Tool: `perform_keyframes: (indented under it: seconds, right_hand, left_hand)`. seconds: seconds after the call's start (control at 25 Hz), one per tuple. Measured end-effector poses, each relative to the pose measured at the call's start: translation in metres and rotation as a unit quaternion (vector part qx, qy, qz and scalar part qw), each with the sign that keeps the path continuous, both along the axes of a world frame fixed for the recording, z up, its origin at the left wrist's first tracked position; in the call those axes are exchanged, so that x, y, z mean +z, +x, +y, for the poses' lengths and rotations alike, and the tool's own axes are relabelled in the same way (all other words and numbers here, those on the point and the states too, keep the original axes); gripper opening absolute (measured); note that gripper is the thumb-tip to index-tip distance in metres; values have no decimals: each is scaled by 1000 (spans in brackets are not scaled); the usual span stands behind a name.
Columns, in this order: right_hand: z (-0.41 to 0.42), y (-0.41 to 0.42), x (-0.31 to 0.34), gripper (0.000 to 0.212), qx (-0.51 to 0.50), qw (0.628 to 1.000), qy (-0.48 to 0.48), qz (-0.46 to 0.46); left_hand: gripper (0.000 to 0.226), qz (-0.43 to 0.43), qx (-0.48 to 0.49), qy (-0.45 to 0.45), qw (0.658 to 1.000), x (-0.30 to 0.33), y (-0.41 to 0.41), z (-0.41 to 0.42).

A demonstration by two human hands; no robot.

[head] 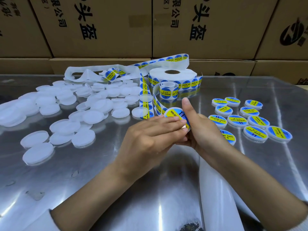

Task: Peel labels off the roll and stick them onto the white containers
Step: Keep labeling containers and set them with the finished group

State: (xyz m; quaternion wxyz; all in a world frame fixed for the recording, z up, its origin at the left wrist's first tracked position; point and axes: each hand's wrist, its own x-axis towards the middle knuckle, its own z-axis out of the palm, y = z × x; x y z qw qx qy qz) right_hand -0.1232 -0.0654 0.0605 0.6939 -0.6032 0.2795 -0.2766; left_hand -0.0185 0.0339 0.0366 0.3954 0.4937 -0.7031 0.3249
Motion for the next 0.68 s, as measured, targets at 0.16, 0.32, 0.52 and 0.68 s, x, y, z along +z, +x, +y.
perform_keyframes:
  seconds: [0.16, 0.32, 0.52, 0.68]
  right_hand:
    - [-8, -2, 5, 56, -69, 997, -36, -25]
    - [-33, -15, 12, 43, -194, 978, -51, -61]
    - [-64, -28, -1, 24, -208, 977, -52, 16]
    - [-76, -22, -23, 22, -140, 941, -177, 252]
  left_hand:
    - [10, -18, -7, -20, 1000, -2, 4, 1]
    - [6, 27, 16, 43, 999, -10, 12, -2]
    - [13, 135, 83, 175, 972, -15, 16, -4]
    - [12, 171, 115, 227, 952, -17, 18, -3]
